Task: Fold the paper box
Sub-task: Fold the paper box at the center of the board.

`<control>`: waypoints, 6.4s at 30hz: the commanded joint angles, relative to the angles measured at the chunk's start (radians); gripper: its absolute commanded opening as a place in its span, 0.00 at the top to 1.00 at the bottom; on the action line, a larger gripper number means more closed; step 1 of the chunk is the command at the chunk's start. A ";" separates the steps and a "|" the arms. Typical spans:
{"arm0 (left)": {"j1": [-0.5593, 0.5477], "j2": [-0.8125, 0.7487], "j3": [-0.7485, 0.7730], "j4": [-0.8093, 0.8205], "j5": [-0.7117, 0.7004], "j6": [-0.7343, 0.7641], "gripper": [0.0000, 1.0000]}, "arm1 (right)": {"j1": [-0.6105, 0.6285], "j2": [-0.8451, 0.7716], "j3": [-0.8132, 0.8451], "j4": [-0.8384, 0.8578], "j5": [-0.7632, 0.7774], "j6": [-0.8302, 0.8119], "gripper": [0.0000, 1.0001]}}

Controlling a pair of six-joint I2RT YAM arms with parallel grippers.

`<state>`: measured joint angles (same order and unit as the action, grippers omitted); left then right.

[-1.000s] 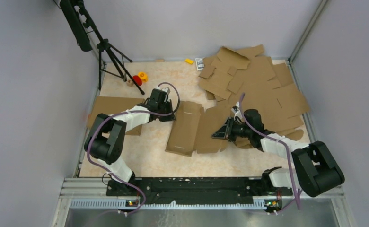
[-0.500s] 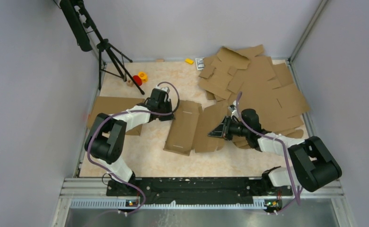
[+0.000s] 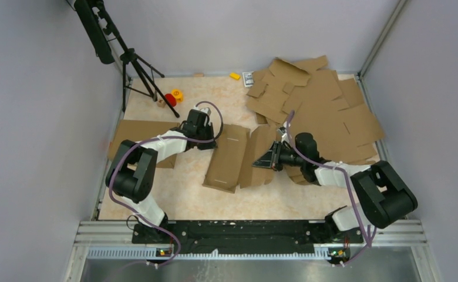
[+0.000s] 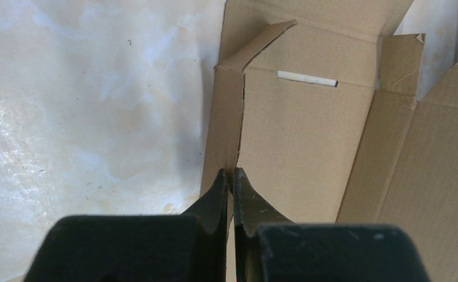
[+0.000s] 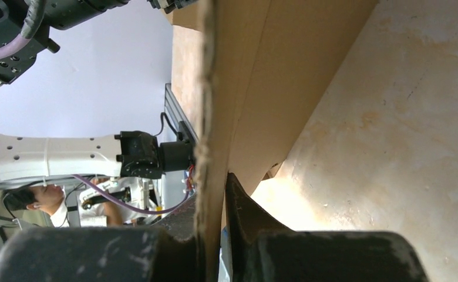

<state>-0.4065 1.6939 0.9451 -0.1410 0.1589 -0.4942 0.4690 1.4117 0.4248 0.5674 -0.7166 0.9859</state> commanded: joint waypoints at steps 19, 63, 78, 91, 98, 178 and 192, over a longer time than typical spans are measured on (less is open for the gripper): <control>-0.049 0.033 0.009 -0.034 0.173 -0.043 1.00 | 0.026 -0.126 0.115 -0.516 0.266 -0.220 0.35; -0.138 -0.010 0.068 -0.196 0.064 -0.127 0.99 | -0.162 -0.307 0.362 -1.062 0.304 -0.557 0.59; -0.246 -0.261 -0.016 -0.028 -0.315 -0.081 1.00 | -0.113 -0.462 0.316 -0.932 0.313 -0.594 0.87; -0.378 -0.372 -0.191 0.265 -0.580 0.022 1.00 | 0.103 -0.595 0.176 -0.723 0.596 -0.673 0.98; -0.462 -0.526 -0.458 0.592 -0.638 0.068 1.00 | 0.214 -0.716 0.058 -0.687 0.713 -0.644 0.99; -0.821 -0.361 -0.593 1.246 -1.054 0.688 1.00 | 0.558 -0.611 -0.009 -0.546 1.239 -0.306 1.00; -0.821 -0.349 -0.609 1.268 -0.992 0.670 1.00 | 0.557 -0.671 -0.019 -0.826 1.353 -0.465 0.92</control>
<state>-1.2247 1.3437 0.3550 1.1137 -0.8776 0.2073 1.0176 0.7547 0.4168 -0.1547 0.6151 0.5797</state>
